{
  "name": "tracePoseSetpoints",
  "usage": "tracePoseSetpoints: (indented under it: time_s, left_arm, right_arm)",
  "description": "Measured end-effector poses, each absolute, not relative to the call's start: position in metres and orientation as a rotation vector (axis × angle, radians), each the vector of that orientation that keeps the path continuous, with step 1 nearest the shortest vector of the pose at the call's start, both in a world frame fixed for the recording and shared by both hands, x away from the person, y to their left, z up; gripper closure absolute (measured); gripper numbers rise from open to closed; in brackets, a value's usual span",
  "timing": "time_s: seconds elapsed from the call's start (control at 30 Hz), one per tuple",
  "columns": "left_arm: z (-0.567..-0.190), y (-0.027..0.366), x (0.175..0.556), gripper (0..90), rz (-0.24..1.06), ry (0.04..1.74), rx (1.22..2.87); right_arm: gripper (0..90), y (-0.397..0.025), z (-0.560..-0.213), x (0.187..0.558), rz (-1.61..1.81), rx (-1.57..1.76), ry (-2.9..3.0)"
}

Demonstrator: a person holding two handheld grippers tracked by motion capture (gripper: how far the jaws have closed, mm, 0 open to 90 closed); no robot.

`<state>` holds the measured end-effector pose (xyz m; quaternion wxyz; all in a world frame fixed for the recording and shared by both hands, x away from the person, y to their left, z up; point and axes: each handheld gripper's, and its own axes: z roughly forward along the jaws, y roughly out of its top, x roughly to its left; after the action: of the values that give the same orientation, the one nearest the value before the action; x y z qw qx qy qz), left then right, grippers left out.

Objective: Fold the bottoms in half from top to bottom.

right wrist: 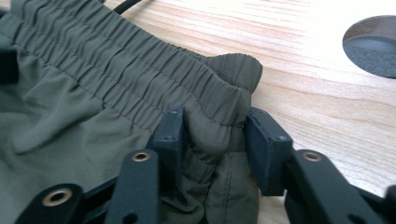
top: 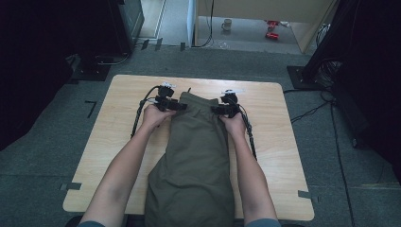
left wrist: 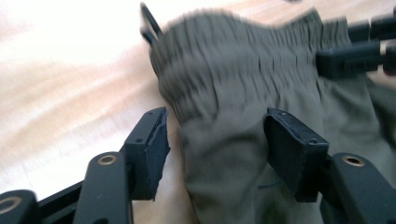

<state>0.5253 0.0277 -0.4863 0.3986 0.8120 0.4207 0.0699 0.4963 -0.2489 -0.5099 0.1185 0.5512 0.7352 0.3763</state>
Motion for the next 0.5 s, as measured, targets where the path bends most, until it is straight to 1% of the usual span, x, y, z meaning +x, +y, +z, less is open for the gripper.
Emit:
tracePoseSetpoints:
  time_s: [0.03, 0.1, 0.17, 0.3, 0.5]
  left_arm:
    - [-0.487, 0.027, 0.526, 40.5, 0.198, 1.055, 2.039]
    - [-0.489, 0.026, 0.529, 40.2, 0.176, 1.063, 2.01]
    - [-0.49, 0.023, 0.535, 39.1, 0.142, 1.096, 2.05]
    - [-0.49, 0.02, 0.537, 40.0, 0.142, 1.102, 2.067]
    - [-0.494, 0.022, 0.538, 50.8, 0.051, 1.153, 2.054]
  right_arm:
    - [62.4, -0.249, -0.51, 0.496, 1.103, 1.615, 2.152]
    - [65.4, -0.248, -0.508, 0.496, 1.101, 1.615, 2.168]
    - [68.1, -0.247, -0.506, 0.495, 1.098, 1.608, 2.177]
    - [71.5, -0.246, -0.504, 0.495, 1.089, 1.616, 2.189]
    - [73.6, -0.247, -0.501, 0.493, 1.103, 1.643, 2.199]
